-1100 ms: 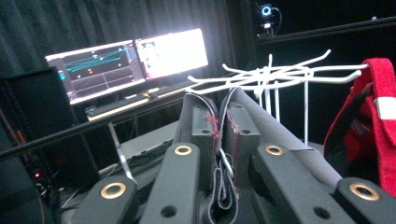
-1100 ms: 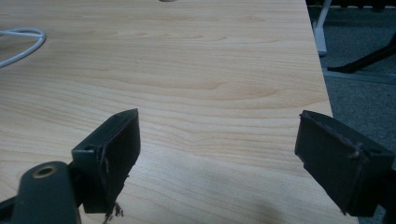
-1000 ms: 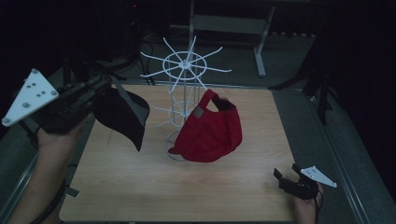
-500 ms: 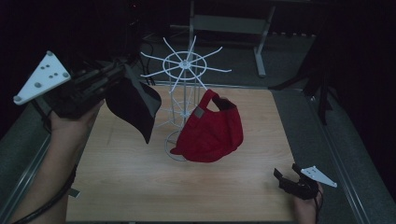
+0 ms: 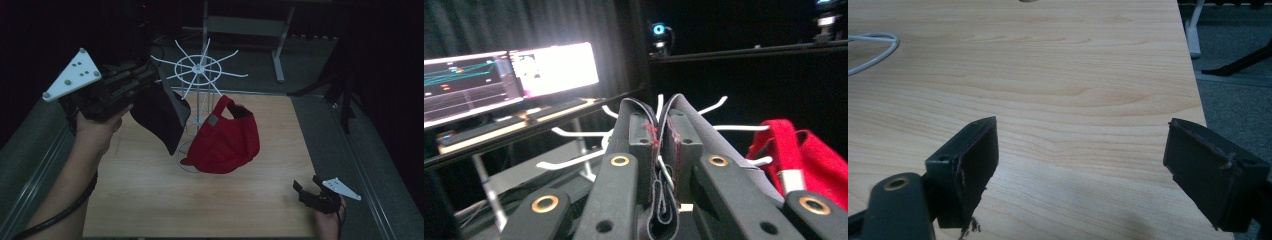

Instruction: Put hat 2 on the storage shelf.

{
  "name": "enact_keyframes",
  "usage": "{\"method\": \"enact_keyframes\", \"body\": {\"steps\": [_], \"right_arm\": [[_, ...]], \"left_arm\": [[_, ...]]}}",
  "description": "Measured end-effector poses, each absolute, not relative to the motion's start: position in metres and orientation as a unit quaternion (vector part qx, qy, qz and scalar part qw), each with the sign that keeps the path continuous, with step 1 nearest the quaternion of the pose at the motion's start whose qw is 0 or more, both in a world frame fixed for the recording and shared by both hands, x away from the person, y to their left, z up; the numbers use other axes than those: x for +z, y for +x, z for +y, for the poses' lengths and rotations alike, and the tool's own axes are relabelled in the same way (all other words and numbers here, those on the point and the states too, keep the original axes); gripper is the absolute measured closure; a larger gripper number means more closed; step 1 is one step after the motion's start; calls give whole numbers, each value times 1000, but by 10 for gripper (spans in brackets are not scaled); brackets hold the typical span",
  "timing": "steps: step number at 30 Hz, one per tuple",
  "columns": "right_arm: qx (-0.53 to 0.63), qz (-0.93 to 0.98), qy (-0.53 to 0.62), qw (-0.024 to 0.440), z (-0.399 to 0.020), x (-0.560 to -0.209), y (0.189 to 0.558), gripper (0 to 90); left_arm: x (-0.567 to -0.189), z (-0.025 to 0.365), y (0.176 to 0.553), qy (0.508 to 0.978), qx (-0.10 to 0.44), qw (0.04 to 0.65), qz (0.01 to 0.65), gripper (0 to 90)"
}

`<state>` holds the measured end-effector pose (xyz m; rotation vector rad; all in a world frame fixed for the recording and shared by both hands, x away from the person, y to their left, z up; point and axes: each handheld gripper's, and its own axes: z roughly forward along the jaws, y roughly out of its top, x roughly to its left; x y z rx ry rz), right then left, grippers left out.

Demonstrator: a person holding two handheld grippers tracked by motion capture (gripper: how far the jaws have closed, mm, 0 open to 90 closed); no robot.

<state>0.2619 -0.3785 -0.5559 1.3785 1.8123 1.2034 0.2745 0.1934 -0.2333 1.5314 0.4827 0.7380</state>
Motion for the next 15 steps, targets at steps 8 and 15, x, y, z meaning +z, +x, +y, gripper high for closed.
{"method": "enact_keyframes", "body": {"steps": [8,15], "right_arm": [[450,675,514,278,-379,-556,262,144],[451,676,514,276,-379,-556,262,144]], "left_arm": [[-240,180,276,687,302,631,198,841],[-264,179,277,705,288,619,193,840]]}}
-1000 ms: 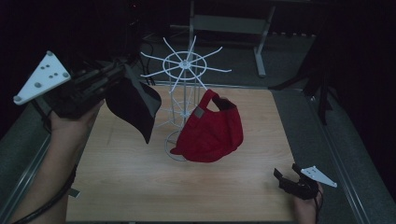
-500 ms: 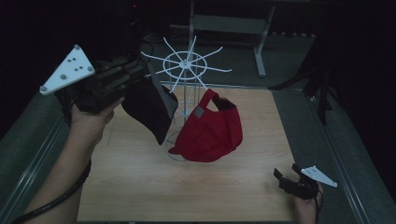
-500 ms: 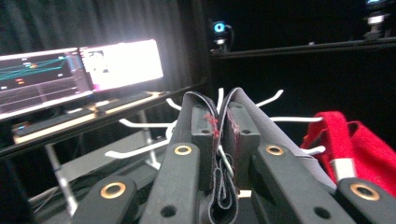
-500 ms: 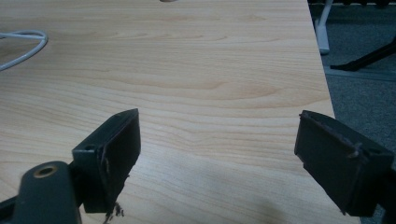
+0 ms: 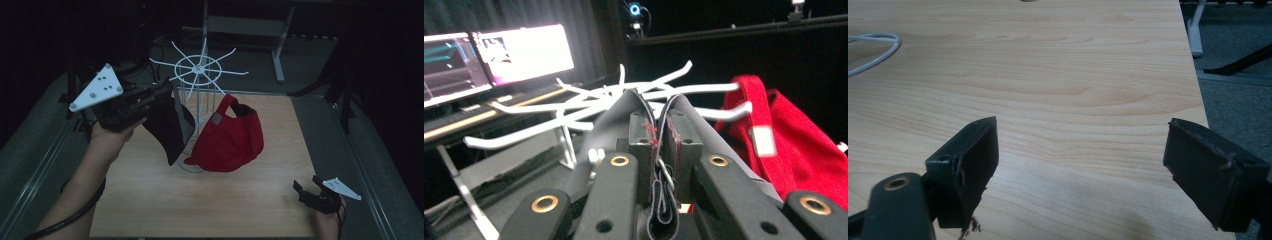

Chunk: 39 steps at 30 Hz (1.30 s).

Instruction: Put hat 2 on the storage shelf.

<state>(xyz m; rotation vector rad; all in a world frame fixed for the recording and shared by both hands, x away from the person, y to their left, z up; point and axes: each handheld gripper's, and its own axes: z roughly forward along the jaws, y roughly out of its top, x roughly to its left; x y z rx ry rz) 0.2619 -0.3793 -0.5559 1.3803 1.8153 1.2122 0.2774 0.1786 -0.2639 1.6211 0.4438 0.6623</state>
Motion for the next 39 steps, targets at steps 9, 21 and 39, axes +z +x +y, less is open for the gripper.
{"method": "enact_keyframes", "body": {"steps": [9,21,39], "right_arm": [[452,675,514,275,-380,-556,262,144],[455,674,515,273,-380,-556,262,144],[456,674,513,273,-380,-556,262,144]], "left_arm": [[-287,184,277,706,278,620,201,833],[-299,188,272,706,264,626,199,666],[-324,198,259,694,265,632,222,553]]}}
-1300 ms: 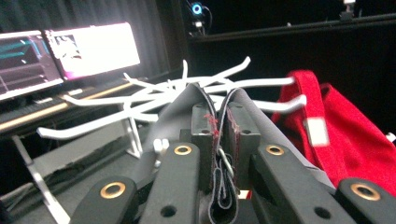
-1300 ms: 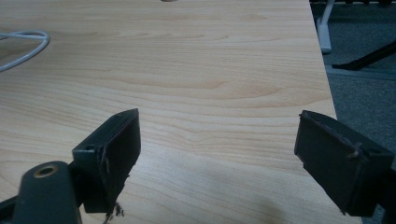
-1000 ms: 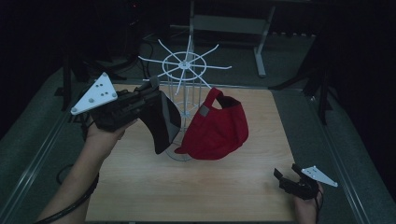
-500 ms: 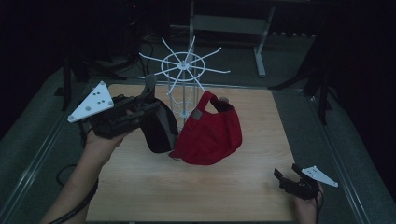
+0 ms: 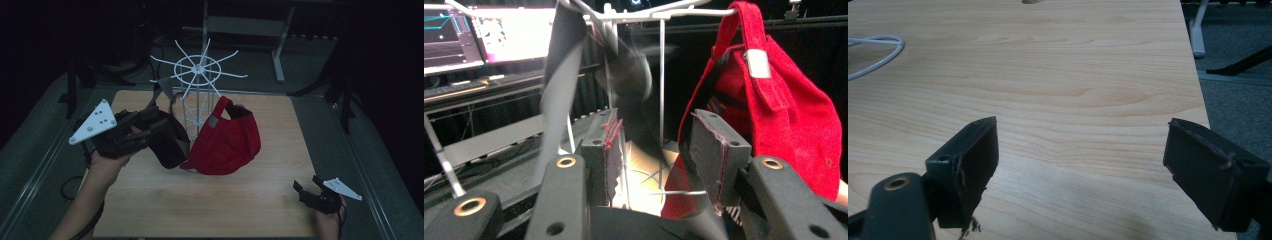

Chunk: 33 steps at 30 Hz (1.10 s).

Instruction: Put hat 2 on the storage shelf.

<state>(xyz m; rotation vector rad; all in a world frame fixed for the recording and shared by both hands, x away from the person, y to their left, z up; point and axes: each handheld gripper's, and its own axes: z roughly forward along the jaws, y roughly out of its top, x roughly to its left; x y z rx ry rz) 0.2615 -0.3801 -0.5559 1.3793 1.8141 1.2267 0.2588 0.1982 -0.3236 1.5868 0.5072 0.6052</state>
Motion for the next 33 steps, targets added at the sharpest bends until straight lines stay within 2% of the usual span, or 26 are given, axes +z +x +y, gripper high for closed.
{"method": "enact_keyframes", "body": {"steps": [12,19,33], "right_arm": [[451,677,511,278,-379,-556,261,144],[451,677,511,278,-378,-556,261,144],[448,679,509,281,-378,-556,261,144]], "left_arm": [[-352,217,247,702,265,616,241,554],[-377,229,243,712,240,610,253,571],[-434,243,238,724,229,584,285,570]]}}
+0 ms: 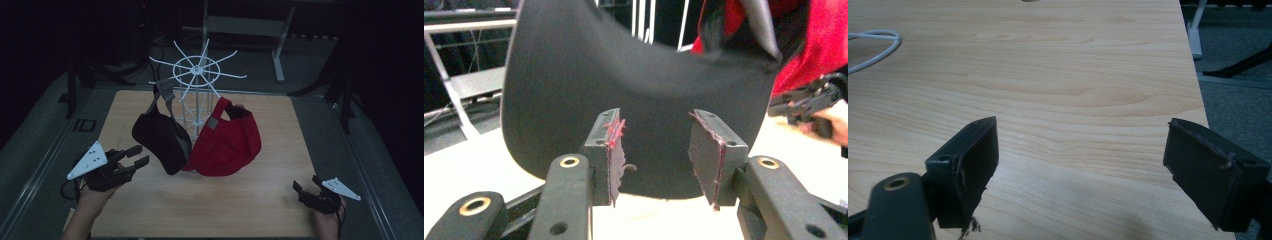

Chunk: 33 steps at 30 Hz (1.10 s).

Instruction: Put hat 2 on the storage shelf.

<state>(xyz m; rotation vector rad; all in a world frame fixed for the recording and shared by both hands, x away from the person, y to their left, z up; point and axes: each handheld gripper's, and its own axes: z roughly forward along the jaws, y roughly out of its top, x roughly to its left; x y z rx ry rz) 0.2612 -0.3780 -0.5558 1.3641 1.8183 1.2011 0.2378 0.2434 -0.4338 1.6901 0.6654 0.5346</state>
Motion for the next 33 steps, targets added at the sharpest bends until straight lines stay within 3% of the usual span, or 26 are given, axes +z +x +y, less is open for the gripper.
{"method": "enact_keyframes", "body": {"steps": [8,18,24,26,33], "right_arm": [[446,680,508,283,-377,-556,261,144],[444,682,507,286,-376,-556,261,144],[443,683,506,286,-376,-556,261,148],[449,680,497,297,-375,-556,260,194],[446,683,491,307,-373,-556,260,188]], "left_arm": [[-475,246,236,725,233,570,309,568],[-520,254,238,744,201,533,349,568],[-535,262,232,745,203,517,368,568],[-538,265,228,744,206,514,374,568],[-548,276,217,738,221,505,390,568]]}}
